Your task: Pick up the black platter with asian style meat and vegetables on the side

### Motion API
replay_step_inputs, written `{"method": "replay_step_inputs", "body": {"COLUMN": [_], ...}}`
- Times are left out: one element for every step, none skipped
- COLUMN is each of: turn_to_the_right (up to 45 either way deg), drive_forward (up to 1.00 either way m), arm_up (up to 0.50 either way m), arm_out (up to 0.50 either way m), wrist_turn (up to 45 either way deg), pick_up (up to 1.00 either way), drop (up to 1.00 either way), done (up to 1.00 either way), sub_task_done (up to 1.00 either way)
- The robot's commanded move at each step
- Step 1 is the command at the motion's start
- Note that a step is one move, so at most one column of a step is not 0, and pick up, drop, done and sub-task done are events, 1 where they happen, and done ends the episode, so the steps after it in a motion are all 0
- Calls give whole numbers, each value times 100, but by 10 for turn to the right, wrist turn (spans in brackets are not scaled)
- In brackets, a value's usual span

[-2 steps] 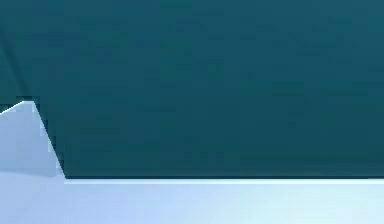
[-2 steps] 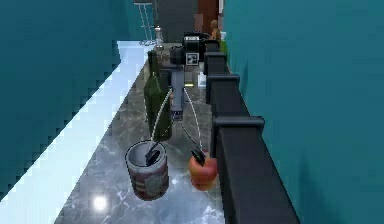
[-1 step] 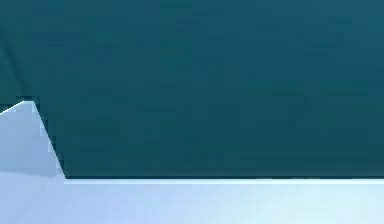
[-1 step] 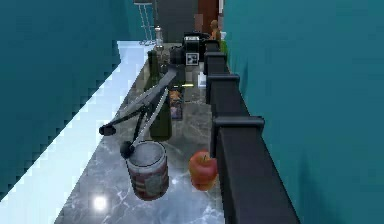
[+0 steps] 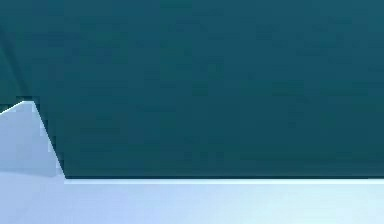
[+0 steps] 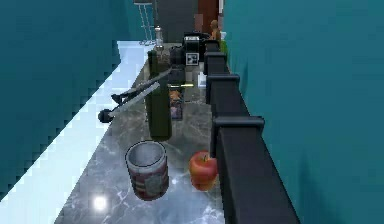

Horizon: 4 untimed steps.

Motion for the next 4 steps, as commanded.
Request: {"method": "replay_step_inputs", "body": {"turn_to_the_right": [0,0,0,0], "drive_forward": [0,0,0,0], "arm_up": [0,0,-14,0], "arm_out": [0,0,0,0], "wrist_turn": [450,300,0,0], "pick_up": [0,0,0,100], "drop": [0,0,0,0], "done": [0,0,0,0], "sub_task_done": [0,0,0,0]}}
